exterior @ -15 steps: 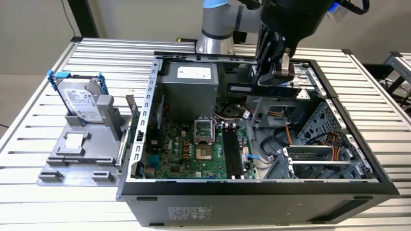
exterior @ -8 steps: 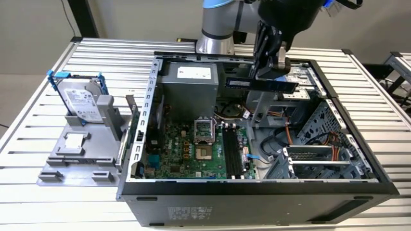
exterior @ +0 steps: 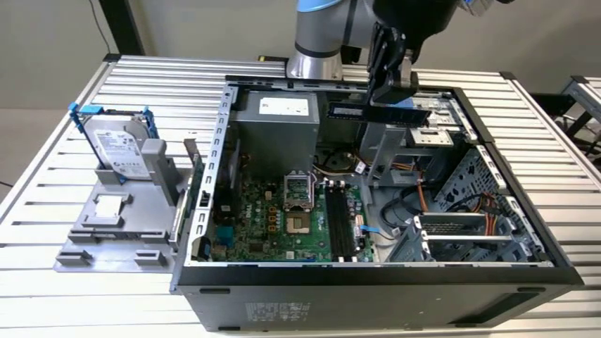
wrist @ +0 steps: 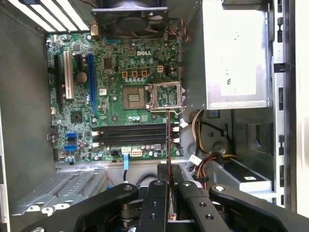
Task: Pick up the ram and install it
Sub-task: 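Insert the ram into the slot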
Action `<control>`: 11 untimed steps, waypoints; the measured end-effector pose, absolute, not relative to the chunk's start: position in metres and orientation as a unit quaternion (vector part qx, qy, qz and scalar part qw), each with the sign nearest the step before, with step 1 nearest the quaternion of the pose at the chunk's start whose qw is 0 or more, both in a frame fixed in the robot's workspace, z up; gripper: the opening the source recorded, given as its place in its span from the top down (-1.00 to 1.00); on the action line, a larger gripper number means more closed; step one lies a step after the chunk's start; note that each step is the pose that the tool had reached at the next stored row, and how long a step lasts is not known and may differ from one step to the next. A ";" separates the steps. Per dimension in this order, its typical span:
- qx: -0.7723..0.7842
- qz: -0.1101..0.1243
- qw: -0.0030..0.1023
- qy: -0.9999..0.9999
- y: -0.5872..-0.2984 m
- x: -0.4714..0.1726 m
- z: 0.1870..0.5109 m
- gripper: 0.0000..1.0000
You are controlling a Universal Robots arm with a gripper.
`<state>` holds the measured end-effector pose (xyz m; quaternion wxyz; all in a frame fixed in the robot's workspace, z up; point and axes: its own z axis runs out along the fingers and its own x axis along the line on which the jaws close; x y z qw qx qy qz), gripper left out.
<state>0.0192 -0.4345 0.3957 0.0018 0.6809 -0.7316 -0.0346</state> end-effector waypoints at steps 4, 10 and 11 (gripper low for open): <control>0.681 -0.035 0.002 -0.731 -0.427 0.019 0.396 1.00; 0.688 -0.035 0.002 -0.725 -0.426 0.019 0.396 1.00; 0.689 -0.035 0.002 -0.724 -0.426 0.020 0.396 1.00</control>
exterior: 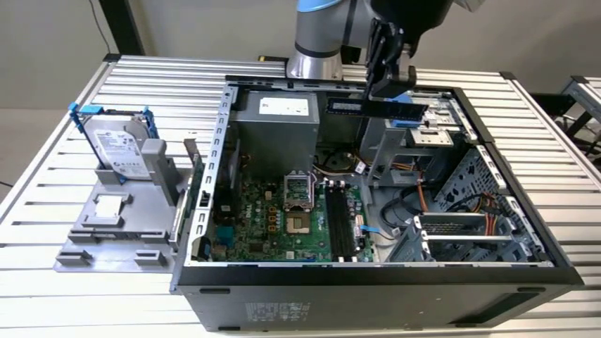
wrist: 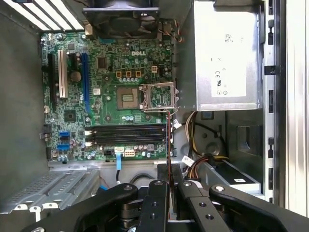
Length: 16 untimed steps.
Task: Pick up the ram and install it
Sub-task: 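Insert the ram into the slot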
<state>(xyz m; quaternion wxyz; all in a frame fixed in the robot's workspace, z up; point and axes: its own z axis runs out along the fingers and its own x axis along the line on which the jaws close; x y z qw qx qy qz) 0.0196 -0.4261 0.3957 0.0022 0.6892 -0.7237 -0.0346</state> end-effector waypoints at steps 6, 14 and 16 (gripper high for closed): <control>0.692 -0.035 0.002 -0.721 -0.426 0.020 0.396 1.00; 0.692 -0.035 0.002 -0.721 -0.426 0.020 0.396 1.00; 0.692 -0.035 0.002 -0.721 -0.427 0.020 0.396 1.00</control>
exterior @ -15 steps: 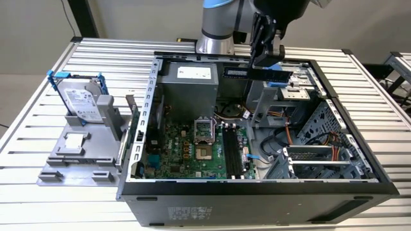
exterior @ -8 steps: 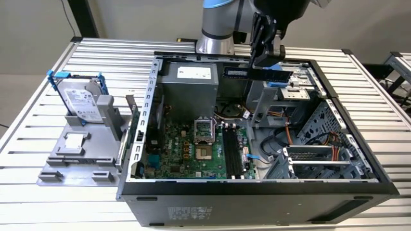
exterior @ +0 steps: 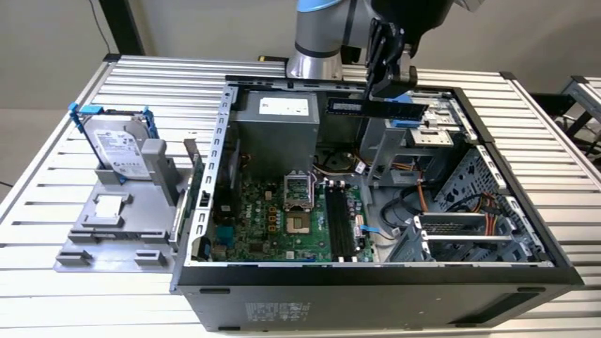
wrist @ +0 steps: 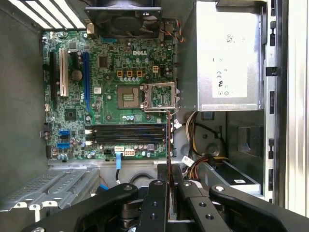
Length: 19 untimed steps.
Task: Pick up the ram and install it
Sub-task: 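Insert the ram into the slot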
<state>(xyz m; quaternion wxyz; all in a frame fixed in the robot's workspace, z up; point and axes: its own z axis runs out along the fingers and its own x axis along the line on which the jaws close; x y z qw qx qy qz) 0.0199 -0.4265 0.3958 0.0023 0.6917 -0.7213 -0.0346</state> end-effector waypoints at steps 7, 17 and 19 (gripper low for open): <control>0.671 -0.035 0.001 -0.741 -0.427 0.020 0.396 1.00; 0.605 -0.035 -0.002 -0.796 -0.427 0.020 0.396 1.00; 0.592 -0.035 -0.002 -0.805 -0.427 0.020 0.396 1.00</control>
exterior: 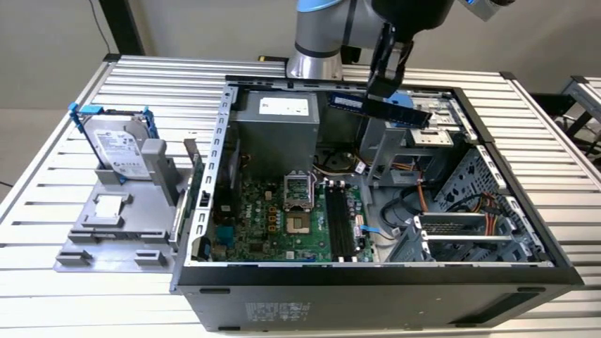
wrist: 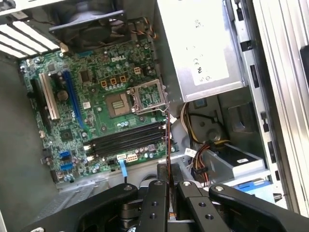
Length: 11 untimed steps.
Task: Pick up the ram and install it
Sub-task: 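Insert the ram into the slot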
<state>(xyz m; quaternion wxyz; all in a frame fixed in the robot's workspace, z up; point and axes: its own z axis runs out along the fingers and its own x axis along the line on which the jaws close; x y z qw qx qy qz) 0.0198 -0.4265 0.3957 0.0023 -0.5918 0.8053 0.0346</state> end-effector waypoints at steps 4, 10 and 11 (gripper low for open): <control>-0.565 0.034 0.003 0.824 -0.427 0.020 0.396 1.00; -0.524 0.034 0.005 0.851 -0.427 0.020 0.396 1.00; -0.517 0.034 0.005 0.855 -0.427 0.020 0.396 1.00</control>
